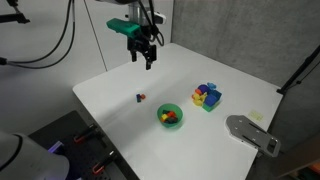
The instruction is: Put the small yellow block in the green bowl
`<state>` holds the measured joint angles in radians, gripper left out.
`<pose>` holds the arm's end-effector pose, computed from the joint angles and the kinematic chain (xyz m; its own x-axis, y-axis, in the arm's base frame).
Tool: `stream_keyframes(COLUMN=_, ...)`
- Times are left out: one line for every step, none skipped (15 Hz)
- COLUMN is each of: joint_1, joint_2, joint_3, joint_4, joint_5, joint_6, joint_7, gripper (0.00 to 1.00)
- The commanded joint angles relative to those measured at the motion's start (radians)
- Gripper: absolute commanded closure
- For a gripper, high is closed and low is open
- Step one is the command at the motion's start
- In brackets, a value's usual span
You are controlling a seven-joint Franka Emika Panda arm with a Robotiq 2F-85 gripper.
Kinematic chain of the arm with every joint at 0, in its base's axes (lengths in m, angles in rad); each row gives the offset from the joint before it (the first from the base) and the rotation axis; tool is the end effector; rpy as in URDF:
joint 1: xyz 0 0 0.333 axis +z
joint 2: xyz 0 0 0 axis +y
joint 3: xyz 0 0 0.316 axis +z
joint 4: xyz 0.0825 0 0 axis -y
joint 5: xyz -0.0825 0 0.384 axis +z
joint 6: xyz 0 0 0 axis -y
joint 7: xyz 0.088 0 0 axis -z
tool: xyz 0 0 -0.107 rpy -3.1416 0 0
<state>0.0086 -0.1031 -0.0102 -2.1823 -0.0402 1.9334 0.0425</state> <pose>0.4967 -0.0036 0.4223 0.9891 -0.0296 -0.1439 -0.0240 -0.9989 0.0402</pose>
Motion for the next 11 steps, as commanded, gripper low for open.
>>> stream_keyframes(joint_1=-0.007, joint_2=-0.111, joint_3=0.01, joint_4=-0.103, joint_5=-0.031, joint_6=0.008, joint_7=0.034, gripper=0.0)
stream_keyframes(joint_1=-0.007, joint_2=-0.128, joint_3=0.01, joint_4=-0.122, joint_5=-0.033, joint_6=0.01, joint_7=0.036, gripper=0.0)
stream_keyframes(joint_1=-0.008, joint_2=-0.143, joint_3=0.011, joint_4=-0.139, joint_5=-0.036, joint_6=0.011, joint_7=0.038, gripper=0.0)
stream_keyframes(joint_1=-0.008, joint_2=-0.155, joint_3=0.012, joint_4=-0.151, joint_5=-0.035, joint_6=0.009, joint_7=0.039, gripper=0.0)
stream_keyframes(joint_1=-0.009, joint_2=-0.165, joint_3=0.013, joint_4=-0.162, joint_5=-0.034, joint_6=0.01, joint_7=0.041, gripper=0.0)
stream_keyframes(joint_1=-0.009, joint_2=-0.174, joint_3=0.014, joint_4=-0.171, joint_5=-0.032, joint_6=0.008, joint_7=0.041, gripper=0.0)
stream_keyframes(joint_1=-0.009, joint_2=-0.182, joint_3=0.015, joint_4=-0.181, joint_5=-0.033, joint_6=0.009, joint_7=0.042, gripper=0.0)
stream_keyframes(joint_1=-0.01, joint_2=-0.19, joint_3=0.017, joint_4=-0.191, joint_5=-0.037, joint_6=0.013, joint_7=0.046, gripper=0.0)
stream_keyframes(joint_1=-0.006, joint_2=-0.149, joint_3=0.009, joint_4=-0.156, joint_5=-0.01, joint_6=0.0, joint_7=0.014, gripper=0.0)
stream_keyframes(joint_1=-0.006, joint_2=-0.156, joint_3=0.01, joint_4=-0.164, joint_5=-0.01, joint_6=0.0, joint_7=0.014, gripper=0.0)
stream_keyframes(joint_1=-0.006, joint_2=-0.161, joint_3=0.01, joint_4=-0.17, joint_5=-0.011, joint_6=0.001, joint_7=0.014, gripper=0.0)
